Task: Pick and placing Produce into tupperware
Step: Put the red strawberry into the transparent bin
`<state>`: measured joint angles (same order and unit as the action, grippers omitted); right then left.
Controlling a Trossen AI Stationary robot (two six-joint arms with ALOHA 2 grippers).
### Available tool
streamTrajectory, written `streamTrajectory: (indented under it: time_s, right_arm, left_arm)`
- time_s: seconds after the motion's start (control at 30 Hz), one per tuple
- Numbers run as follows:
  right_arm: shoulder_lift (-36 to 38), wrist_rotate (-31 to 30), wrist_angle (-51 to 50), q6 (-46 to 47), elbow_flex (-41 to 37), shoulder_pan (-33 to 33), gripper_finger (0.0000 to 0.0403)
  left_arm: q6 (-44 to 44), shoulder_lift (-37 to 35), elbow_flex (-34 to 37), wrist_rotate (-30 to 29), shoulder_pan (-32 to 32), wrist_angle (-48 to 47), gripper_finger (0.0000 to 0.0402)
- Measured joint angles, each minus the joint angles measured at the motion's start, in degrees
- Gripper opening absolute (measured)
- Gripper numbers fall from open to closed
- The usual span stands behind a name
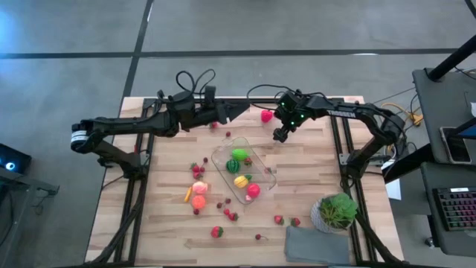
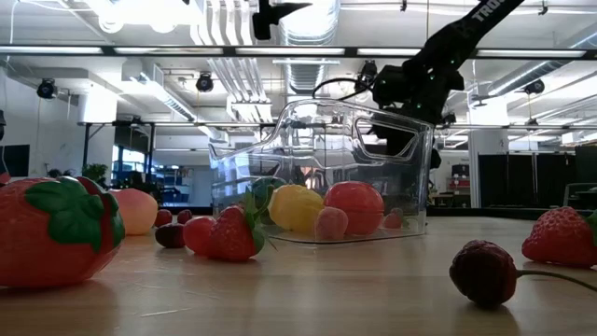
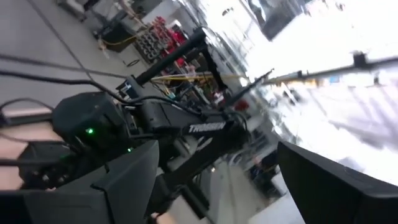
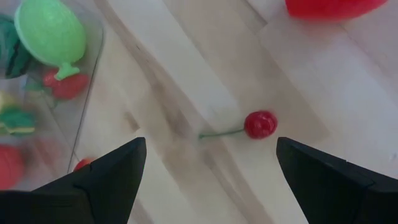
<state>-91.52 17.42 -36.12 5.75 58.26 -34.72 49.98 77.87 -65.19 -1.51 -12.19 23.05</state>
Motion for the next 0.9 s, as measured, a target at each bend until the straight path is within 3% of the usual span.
streamTrajectory:
  time_s: [0.13,0.27,0.53,0.7,0.9]
  right_arm:
    - [0.19,4.56,-5.71,0.50,0.18,0.76,0.0352]
    - [1.09,5.06,-11.02,0.51,-0.41,4.92,0.0352]
    - [4.24,5.05,-17.35,2.68,-4.49,23.59,0.0352]
    - [7.62,3.64,-19.01,14.90,-4.44,36.42,0.0352]
    - [10.72,-4.78,-18.79,30.28,-2.04,50.33,0.0352]
  left_arm:
    - [-6.30,0.00,1.38,5.36,-0.03,0.04,0.0312]
    - [-10.40,0.00,4.11,11.96,-0.07,-0.05,0.0312]
    - [-14.33,0.00,10.56,26.11,-0.07,0.11,0.0312]
    - [-14.94,-0.11,14.63,30.23,-0.02,-0.03,0.0312]
    - [-16.47,-0.27,18.71,32.73,-0.07,0.15,0.0312]
